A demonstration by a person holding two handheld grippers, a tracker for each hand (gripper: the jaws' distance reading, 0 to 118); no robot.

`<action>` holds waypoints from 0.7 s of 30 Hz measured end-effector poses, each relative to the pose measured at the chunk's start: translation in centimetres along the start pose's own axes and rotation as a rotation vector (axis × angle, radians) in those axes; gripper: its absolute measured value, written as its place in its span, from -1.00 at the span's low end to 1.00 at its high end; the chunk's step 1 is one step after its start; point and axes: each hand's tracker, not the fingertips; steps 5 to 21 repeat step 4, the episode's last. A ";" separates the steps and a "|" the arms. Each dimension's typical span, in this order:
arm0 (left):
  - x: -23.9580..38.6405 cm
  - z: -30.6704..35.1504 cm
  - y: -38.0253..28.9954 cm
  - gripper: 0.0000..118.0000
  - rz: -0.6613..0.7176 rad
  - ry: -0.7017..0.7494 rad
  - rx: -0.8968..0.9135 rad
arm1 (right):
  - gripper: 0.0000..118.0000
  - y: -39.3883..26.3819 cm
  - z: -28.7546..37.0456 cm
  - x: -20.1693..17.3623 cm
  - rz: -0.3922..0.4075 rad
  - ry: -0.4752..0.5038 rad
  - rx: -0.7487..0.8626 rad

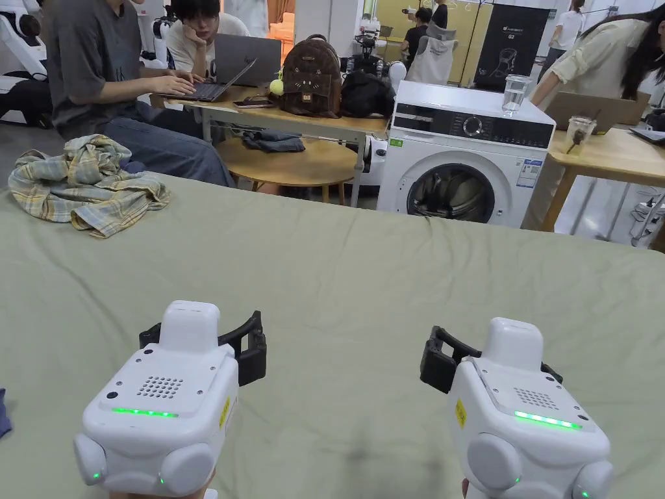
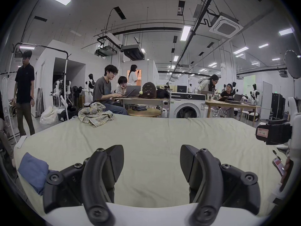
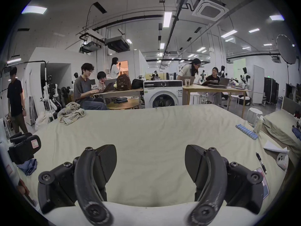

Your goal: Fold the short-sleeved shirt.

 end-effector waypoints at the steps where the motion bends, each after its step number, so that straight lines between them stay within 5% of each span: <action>1: 0.0 0.0 0.0 0.22 -0.001 0.001 -0.001 | 0.49 0.1 0.0 0.0 -0.004 -0.010 -0.002; 4: -0.1 0.0 0.0 0.22 -0.005 -0.002 -0.002 | 0.49 0.4 -0.2 0.5 -0.061 0.064 -0.033; 21: -0.1 0.0 0.0 0.22 -0.005 -0.002 -0.002 | 0.49 0.4 -0.2 0.5 -0.061 0.064 -0.033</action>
